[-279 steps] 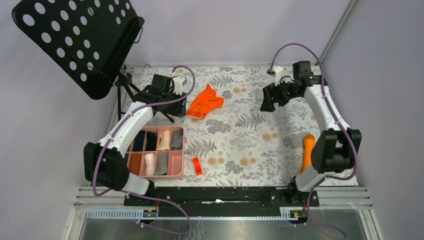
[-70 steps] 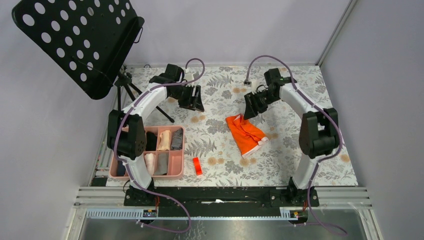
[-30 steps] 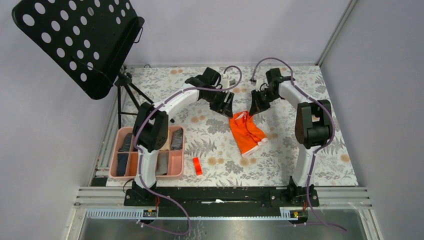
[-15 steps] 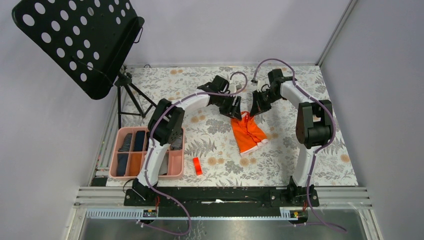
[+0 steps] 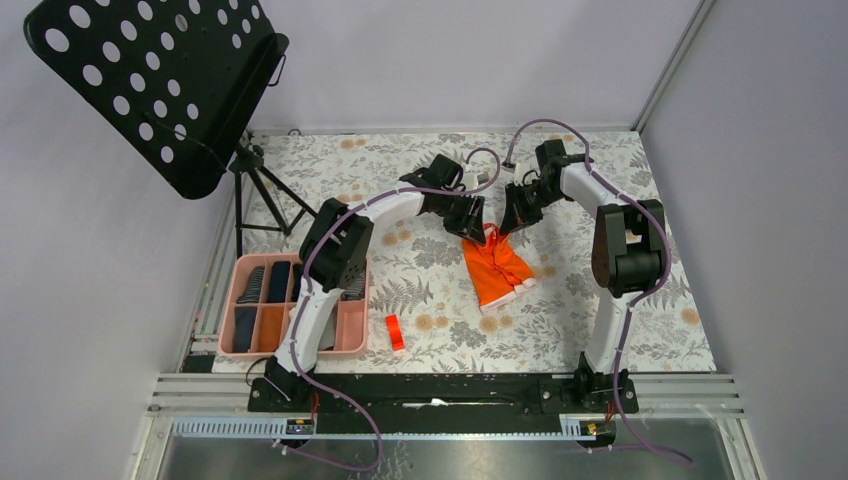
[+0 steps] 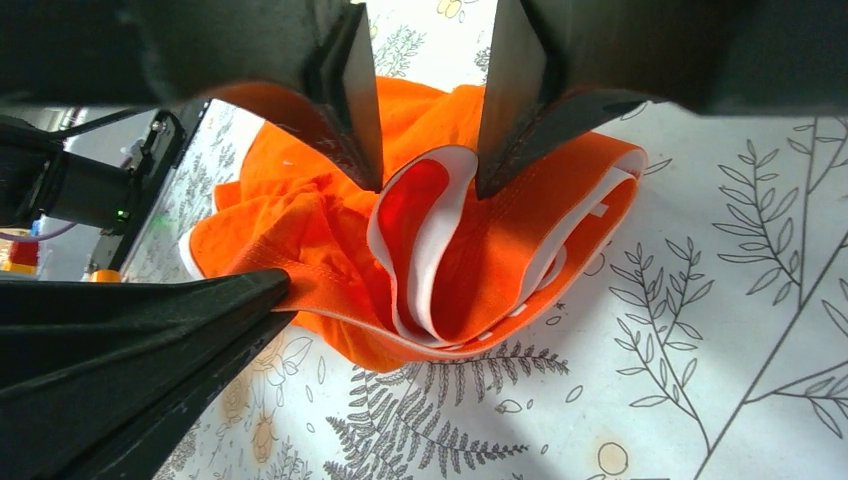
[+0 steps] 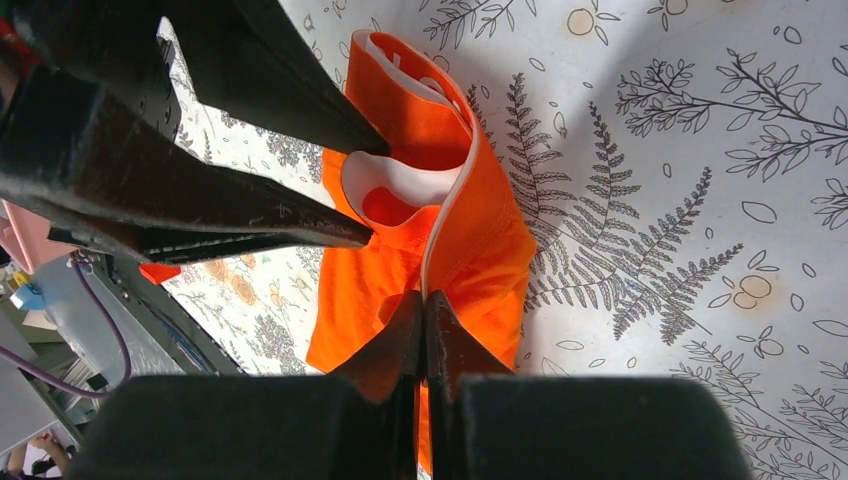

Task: Roll the underwear
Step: Flatten out the underwear at the center of the board, then fold the underwear at the center of the board.

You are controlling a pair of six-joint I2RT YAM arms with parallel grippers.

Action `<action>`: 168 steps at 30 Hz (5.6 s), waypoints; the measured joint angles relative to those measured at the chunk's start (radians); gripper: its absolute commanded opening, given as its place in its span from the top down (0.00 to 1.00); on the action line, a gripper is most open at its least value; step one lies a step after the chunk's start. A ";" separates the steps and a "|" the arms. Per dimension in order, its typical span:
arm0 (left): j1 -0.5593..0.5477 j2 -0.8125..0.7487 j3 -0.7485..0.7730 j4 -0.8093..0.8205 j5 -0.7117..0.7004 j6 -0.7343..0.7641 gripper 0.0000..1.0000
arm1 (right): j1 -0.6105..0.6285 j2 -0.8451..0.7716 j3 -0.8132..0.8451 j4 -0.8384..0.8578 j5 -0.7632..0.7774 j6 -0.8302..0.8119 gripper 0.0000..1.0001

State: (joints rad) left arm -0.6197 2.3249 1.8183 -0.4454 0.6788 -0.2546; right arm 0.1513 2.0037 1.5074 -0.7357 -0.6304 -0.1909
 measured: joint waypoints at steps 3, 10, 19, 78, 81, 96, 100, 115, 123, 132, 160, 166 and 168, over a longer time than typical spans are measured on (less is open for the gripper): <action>0.000 0.000 0.000 -0.001 0.011 0.003 0.85 | 0.000 0.000 -0.003 0.000 0.001 -0.003 1.00; 0.011 0.000 0.017 -0.032 0.017 0.057 1.00 | -0.008 -0.011 -0.005 -0.017 0.010 -0.036 1.00; 0.116 -0.187 0.072 -0.309 -0.055 0.307 1.00 | -0.109 -0.042 0.191 -0.172 0.019 -0.204 1.00; 0.156 -0.302 -0.082 -0.411 -0.201 0.442 0.75 | -0.201 -0.216 0.002 -0.170 0.068 -0.263 0.67; 0.150 -0.293 -0.117 -0.417 -0.137 0.439 0.77 | -0.199 -0.245 -0.092 -0.216 0.057 -0.254 0.71; 0.145 -0.048 -0.012 -0.426 -0.039 0.388 0.84 | -0.199 -0.169 -0.253 -0.214 0.184 -0.316 0.81; 0.147 -0.012 -0.005 -0.436 -0.029 0.369 0.86 | -0.199 -0.107 -0.255 -0.166 0.205 -0.315 0.81; 0.156 -0.045 -0.016 -0.424 -0.205 0.255 0.94 | -0.061 0.065 -0.044 -0.129 0.292 -0.302 0.82; 0.165 -0.052 0.021 -0.412 -0.388 0.232 0.74 | -0.051 0.225 0.240 -0.105 0.351 -0.328 0.80; 0.172 -0.059 0.092 -0.391 -0.415 0.238 0.56 | -0.052 0.314 0.420 -0.120 0.339 -0.332 0.73; 0.280 -0.032 0.038 -0.368 -0.176 0.151 0.53 | -0.121 -0.546 -0.418 0.426 0.007 -0.045 0.12; 0.280 -0.025 0.019 -0.359 -0.154 0.129 0.58 | -0.121 -0.546 -0.418 0.426 0.007 -0.045 0.12; 0.280 -0.025 0.007 -0.353 -0.135 0.120 0.61 | -0.121 -0.546 -0.418 0.426 0.007 -0.045 0.12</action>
State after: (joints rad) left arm -0.3397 2.2997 1.8256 -0.7982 0.5434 -0.1345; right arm 0.0307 1.4578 1.0897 -0.3096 -0.6231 -0.2363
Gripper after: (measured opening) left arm 0.422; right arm 0.882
